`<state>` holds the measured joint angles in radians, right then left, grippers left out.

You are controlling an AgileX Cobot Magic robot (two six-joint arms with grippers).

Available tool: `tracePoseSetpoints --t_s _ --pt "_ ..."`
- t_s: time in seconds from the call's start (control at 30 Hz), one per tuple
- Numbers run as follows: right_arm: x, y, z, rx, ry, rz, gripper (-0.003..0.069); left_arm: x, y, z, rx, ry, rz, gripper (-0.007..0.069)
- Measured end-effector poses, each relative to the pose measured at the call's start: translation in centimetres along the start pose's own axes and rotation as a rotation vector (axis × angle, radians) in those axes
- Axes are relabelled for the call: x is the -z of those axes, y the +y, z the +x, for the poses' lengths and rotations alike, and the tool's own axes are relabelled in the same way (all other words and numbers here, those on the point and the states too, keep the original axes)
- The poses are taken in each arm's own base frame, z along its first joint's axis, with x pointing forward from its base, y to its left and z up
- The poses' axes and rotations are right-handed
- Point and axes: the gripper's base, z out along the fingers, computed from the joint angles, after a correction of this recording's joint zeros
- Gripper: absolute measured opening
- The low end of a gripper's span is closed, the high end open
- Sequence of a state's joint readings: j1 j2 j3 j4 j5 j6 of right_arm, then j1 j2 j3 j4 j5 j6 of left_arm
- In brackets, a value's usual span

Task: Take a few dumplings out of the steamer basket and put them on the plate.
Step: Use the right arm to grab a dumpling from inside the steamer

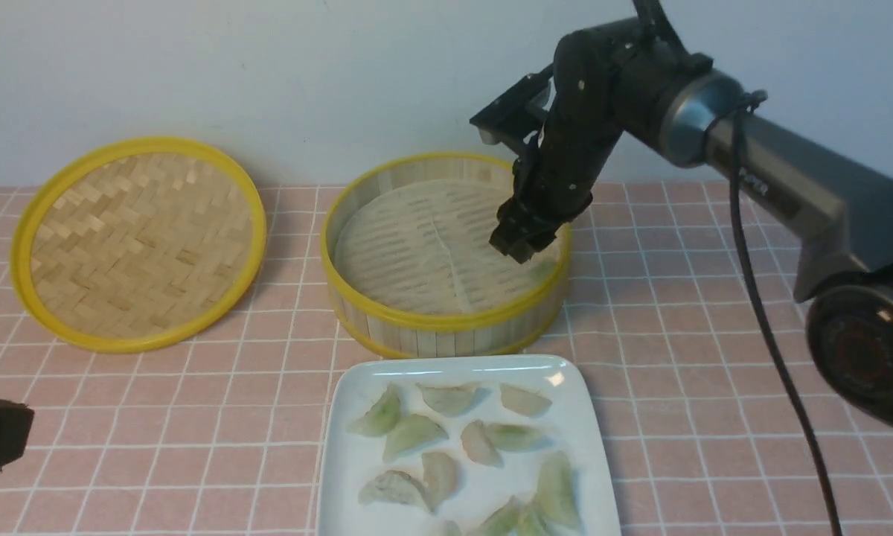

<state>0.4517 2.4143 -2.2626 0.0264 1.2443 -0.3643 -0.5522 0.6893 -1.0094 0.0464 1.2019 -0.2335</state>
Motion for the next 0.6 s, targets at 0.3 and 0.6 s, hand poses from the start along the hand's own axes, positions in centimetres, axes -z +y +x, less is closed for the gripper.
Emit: tracePoseSetpoints --t_s 0.3,0.6 --pt "-2.6 -0.4 0.6 -0.014 0.061 0.076 0.0407 -0.1 0.3 0.0 -0.004 -0.005 -0.033 -0.0006" --pt "-2.6 0.9 -0.2 -0.108 0.001 -0.083 0.0352 -0.1 0.4 -0.1 -0.006 -0.008 -0.044 -0.0006"
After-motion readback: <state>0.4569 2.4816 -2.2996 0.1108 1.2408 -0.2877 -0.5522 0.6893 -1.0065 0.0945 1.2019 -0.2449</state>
